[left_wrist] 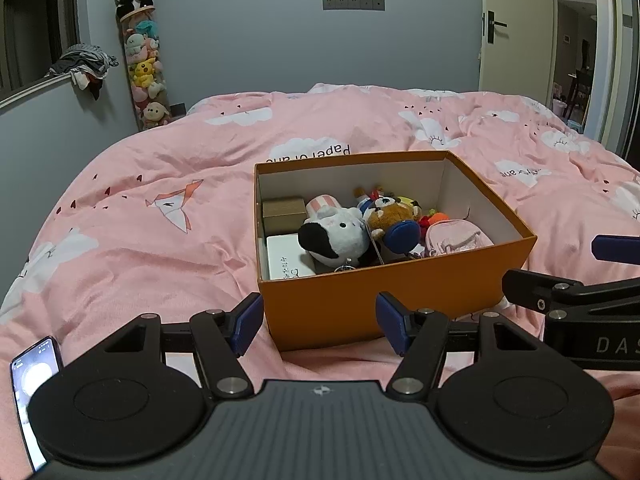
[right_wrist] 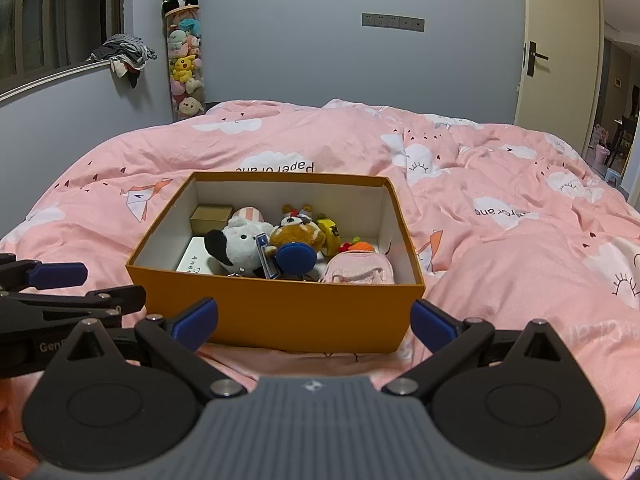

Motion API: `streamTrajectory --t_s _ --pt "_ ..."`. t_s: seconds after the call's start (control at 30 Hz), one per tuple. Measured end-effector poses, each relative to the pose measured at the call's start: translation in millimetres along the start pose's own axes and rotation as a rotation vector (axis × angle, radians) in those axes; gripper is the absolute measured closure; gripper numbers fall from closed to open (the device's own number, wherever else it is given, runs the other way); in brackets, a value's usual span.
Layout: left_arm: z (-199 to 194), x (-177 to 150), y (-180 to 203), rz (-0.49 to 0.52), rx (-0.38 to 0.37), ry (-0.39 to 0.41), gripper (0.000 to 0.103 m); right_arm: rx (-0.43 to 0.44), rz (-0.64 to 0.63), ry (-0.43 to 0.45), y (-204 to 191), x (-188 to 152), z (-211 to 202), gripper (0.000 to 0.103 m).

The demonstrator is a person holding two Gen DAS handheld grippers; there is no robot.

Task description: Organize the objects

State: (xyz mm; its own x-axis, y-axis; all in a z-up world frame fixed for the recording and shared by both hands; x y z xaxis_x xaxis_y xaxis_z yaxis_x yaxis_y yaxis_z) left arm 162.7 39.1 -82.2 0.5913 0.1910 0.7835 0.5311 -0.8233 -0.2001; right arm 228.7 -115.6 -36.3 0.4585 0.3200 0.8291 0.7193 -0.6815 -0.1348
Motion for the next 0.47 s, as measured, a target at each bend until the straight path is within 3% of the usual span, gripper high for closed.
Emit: streamTrajectory --t_s 0.47 --pt "-1.1 0.1 3.1 0.01 -0.002 0.006 0.029 0.0 0.006 -0.005 0.6 -1.3 -0.1 0.001"
Point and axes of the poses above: each gripper's, at about its wrist camera, not at the fingertips, and z roughly the way its jaws point, y to its right, x to its top, the point moved 9 cm from there along z, roughly the way its jaws point, and after that the axes turned 13 degrees about x, right-handed, at the moved point
